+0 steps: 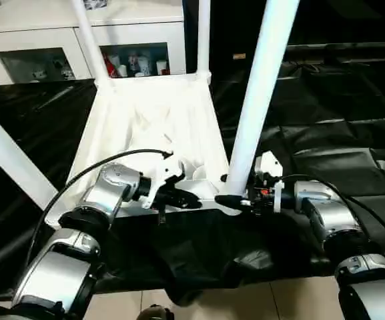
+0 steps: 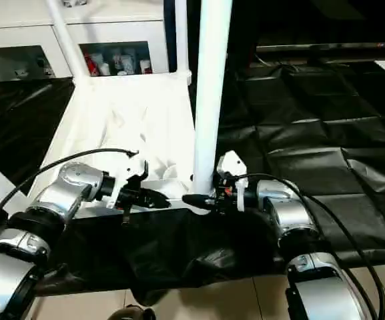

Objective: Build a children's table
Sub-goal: Rotate leg to tighten

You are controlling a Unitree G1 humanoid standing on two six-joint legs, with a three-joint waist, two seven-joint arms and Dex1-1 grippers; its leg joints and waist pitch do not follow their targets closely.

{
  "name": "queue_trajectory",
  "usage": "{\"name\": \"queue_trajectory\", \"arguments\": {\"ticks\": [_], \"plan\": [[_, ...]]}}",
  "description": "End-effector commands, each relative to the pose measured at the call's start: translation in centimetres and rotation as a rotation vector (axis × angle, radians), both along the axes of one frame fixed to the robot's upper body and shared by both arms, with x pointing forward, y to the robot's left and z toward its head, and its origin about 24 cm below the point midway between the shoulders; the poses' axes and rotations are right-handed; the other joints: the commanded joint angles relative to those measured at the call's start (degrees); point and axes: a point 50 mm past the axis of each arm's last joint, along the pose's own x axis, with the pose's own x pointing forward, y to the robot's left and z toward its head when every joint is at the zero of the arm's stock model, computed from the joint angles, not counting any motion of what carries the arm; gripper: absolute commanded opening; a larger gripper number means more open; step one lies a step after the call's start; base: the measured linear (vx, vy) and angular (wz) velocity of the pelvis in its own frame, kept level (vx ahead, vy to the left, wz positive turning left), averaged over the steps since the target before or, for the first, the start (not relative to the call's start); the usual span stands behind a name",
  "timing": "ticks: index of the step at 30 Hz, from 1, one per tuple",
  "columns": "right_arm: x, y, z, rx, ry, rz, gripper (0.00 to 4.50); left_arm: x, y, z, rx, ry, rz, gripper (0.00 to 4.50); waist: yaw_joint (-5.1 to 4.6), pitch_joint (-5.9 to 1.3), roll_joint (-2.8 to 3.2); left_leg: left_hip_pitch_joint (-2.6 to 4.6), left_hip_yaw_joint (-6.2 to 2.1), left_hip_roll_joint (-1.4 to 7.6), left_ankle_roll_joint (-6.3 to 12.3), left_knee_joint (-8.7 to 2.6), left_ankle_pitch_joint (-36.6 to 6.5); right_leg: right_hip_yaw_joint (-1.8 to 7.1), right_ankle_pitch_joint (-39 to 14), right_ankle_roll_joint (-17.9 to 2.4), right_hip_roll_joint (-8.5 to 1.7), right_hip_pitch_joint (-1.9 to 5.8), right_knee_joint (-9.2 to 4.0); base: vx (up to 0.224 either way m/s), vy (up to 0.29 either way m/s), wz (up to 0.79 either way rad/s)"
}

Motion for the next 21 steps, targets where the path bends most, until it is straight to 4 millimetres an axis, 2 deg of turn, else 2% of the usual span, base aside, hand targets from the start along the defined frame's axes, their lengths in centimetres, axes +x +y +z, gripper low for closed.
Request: {"name": "queue_trajectory", "arguments": {"ticks": [1,6,7,9,10,12,13,14,15,16,17,18,19,21], "plan": [[-0.5,0.4,-0.5,0.014,0.048,0.033,2.74,0.2,-0.5,0.6,-0.046,-0.023,0.0,0.0,-0.06,-4.2,-1.34,1.86,-1.07,2.49,6.99,-3.11,-8.28,1.81,-1.48,-15.91,-3.54,2.11,-3.16,0.0,0.0,0.0],[-0.3,0.8,-1.6,-0.017,0.046,-0.092,2.74,1.1,-0.9,0.6,-0.043,-0.075,0.121,0.0,-0.13,-4.01,-1.44,1.8,-1.1,2.56,6.1,-3.29,-9.28,1.87,-3.94,-15.36,-3.56,1.97,-3.4,0.0,0.0,0.0],[0.2,1.4,-2.7,-0.037,0.044,-0.261,2.74,1.7,-1.6,0.7,-0.052,-0.11,0.203,0.0,-0.32,-3.88,-1.39,1.82,-1.1,2.49,5.1,-3.45,-10.35,1.92,-5.94,-14.96,-3.55,1.83,-3.6,0.0,0.0,0.0],[0.3,1.5,-2.9,-0.042,0.044,-0.304,2.73,1.8,-1.8,0.8,-0.054,-0.117,0.222,0.0,-0.65,-3.58,-1.36,1.98,-1.29,2.46,2.9,-3.92,-13.13,2.02,-10.82,-13.92,-3.77,1.77,-4.1,0.0,0.0,0.0],[0.5,1.9,-3.4,-0.051,0.044,-0.381,2.73,2.1,-2.2,0.8,-0.058,-0.128,0.254,0.0,-0.98,-3.49,-1.51,1.68,-1.44,2.36,2.0,-4.18,-14.24,1.96,-13.24,-12.86,-3.8,2.14,-4.26,0.0,0.0,0.0],[0.8,2.9,-4.2,-0.053,0.065,-0.539,2.73,2.5,-3.6,0.8,-0.068,-0.142,0.329,0.0,-1.38,-3.29,-1.54,2.21,-1.36,2.3,0.9,-4.37,-16.48,2.19,-15.98,-11.87,-3.75,1.7,-4.78,0.0,0.0,0.0],[0.8,2.9,-4.2,-0.053,0.065,-0.539,2.73,2.5,-3.6,0.8,-0.068,-0.142,0.329,0.0,-1.67,-3.32,-1.38,2.46,-1.44,2.24,0.03,-4.49,-17.36,2.27,-17.09,-11.68,-3.84,1.62,-5.01,0.0,0.0,0.0],[1.0,3.6,-4.3,-0.036,0.083,-0.597,2.73,2.7,-4.3,0.8,-0.071,-0.152,0.368,0.0,-1.8,-3.35,-1.48,2.38,-1.54,2.22,-0.04,-4.51,-17.42,2.22,-17.21,-11.62,-3.92,1.78,-5.01,0.0,0.0,0.0],[1.0,3.6,-4.3,-0.036,0.083,-0.597,2.73,2.7,-4.3,0.8,-0.071,-0.152,0.368,0.0,-2.05,-3.35,-1.21,2.28,-1.47,2.25,-0.03,-4.58,-17.3,2.26,-16.24,-11.51,-3.74,1.76,-5.03,0.0,0.0,0.0],[1.2,4.5,-4.3,-0.032,0.082,-0.648,2.73,2.7,-5.4,0.8,-0.078,-0.155,0.39,0.0,-2.14,-3.4,-1.35,2.19,-1.49,2.2,0.28,-4.52,-16.84,2.24,-15.28,-11.48,-3.68,1.83,-4.96,0.0,0.0,0.0],[1.4,5.4,-4.2,-0.033,0.075,-0.67,2.73,2.7,-6.3,0.8,-0.084,-0.16,0.414,0.0,-2.1,-3.47,-0.91,2.36,-1.52,2.19,0.47,-4.5,-16.73,2.19,-14.39,-11.69,-3.64,1.73,-4.96,0.0,0.0,0.0],[1.4,6.4,-3.9,-0.02,0.057,-0.651,2.73,2.6,-7.2,0.7,-0.09,-0.162,0.416,0.0,-2.26,-3.45,-1.0,2.32,-1.42,2.18,0.43,-4.52,-16.57,2.22,-13.8,-11.69,-3.49,1.67,-4.97,0.0,0.0,0.0],[1.4,6.4,-3.9,-0.02,0.057,-0.651,2.73,2.6,-7.2,0.7,-0.09,-0.162,0.416,0.0,-2.29,-3.53,-1.02,2.26,-1.48,2.15,0.55,-4.52,-16.36,2.15,-12.61,-11.91,-3.56,1.88,-4.92,0.0,0.0,0.0],[1.4,7.9,-3.2,0.008,0.011,-0.569,3.29,2.1,-8.5,0.5,-0.106,-0.159,0.377,0.0,-2.16,-3.52,-0.95,2.27,-1.41,2.11,1.44,-4.42,-16.35,2.11,-11.57,-12.06,-3.57,1.92,-4.96,0.0,0.0,0.0]]}}
